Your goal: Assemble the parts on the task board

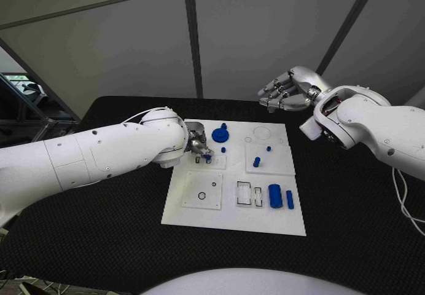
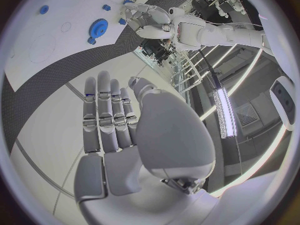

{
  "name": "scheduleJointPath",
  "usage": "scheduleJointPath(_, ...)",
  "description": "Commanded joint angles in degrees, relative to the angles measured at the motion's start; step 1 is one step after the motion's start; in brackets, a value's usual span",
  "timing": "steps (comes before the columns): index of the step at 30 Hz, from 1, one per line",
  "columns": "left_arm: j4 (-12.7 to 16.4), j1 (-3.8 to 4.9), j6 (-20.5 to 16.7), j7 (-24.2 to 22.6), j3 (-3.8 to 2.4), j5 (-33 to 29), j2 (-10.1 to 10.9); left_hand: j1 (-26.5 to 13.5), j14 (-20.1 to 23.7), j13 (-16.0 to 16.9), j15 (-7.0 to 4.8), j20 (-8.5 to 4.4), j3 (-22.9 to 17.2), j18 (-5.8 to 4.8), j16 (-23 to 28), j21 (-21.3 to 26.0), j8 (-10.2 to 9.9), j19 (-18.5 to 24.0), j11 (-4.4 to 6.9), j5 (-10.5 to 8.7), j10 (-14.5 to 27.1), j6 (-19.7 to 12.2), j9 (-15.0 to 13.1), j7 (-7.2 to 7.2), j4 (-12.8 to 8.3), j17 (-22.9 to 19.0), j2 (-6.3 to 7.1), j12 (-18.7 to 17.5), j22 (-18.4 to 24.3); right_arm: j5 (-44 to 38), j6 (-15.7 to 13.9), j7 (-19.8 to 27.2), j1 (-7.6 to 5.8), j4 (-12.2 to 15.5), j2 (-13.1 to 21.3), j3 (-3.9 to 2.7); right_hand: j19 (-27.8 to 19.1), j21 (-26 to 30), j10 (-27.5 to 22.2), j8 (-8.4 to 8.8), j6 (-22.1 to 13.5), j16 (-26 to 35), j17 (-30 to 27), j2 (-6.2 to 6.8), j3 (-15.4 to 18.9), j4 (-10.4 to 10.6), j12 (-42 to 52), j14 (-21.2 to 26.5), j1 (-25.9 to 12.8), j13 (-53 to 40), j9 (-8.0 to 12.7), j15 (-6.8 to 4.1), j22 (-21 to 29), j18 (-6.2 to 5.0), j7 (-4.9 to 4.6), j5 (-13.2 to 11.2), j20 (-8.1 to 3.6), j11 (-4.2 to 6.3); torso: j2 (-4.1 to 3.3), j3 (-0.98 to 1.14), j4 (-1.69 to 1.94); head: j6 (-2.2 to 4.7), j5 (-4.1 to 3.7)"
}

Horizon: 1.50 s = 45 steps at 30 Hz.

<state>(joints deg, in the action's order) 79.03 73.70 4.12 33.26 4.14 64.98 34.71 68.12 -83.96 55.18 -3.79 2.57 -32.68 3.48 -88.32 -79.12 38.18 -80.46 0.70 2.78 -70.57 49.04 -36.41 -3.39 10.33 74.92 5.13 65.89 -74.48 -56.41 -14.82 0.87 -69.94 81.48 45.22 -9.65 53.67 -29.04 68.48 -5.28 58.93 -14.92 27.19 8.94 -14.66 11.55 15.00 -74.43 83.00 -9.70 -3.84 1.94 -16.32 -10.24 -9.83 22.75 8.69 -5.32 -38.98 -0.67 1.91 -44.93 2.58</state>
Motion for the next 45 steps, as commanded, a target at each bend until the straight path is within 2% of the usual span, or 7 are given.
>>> scheduleJointPath(1,0.23,0.02,1.71,0.83,0.02,1.59,0.16,-0.15,-5.10,0.09,-0.04,-0.01,-7.41,0.22,-0.10,-0.34,0.23,-0.33,-0.09,0.34,-0.32,-0.47,-0.03,-0.05,-7.25,12.48,-0.36,0.26,-0.09,-0.47,0.37,0.54,-0.09,-0.01,-0.07,-0.03,0.14,0.31,0.26,0.29,0.21,0.41,-0.05,-0.14,-0.24,0.17,-0.39,-0.03,-0.48,0.08,-0.07,0.26,0.08,-0.17,-0.14,0.26,0.43,-0.14,0.02,-0.01,0.02,-0.08,0.00)
scheduleJointPath(45,1.02,-0.10,4.68,1.42,0.08,1.39,-0.05,-3.08,-5.21,0.71,-0.11,-0.05,-6.72,0.15,-0.27,-0.51,0.70,-0.57,0.03,0.28,-0.82,-0.02,-0.75,0.17,-6.71,12.76,0.14,0.94,-0.59,-1.22,0.98,0.40,-0.08,-0.27,-0.37,0.00,0.18,0.46,0.26,0.30,0.26,0.58,-0.03,-0.18,-0.29,0.31,-0.45,-0.08,-0.79,0.13,-0.08,0.29,0.15,-0.17,-0.13,0.55,0.47,-0.15,0.00,0.06,-0.01,-0.39,-0.20)
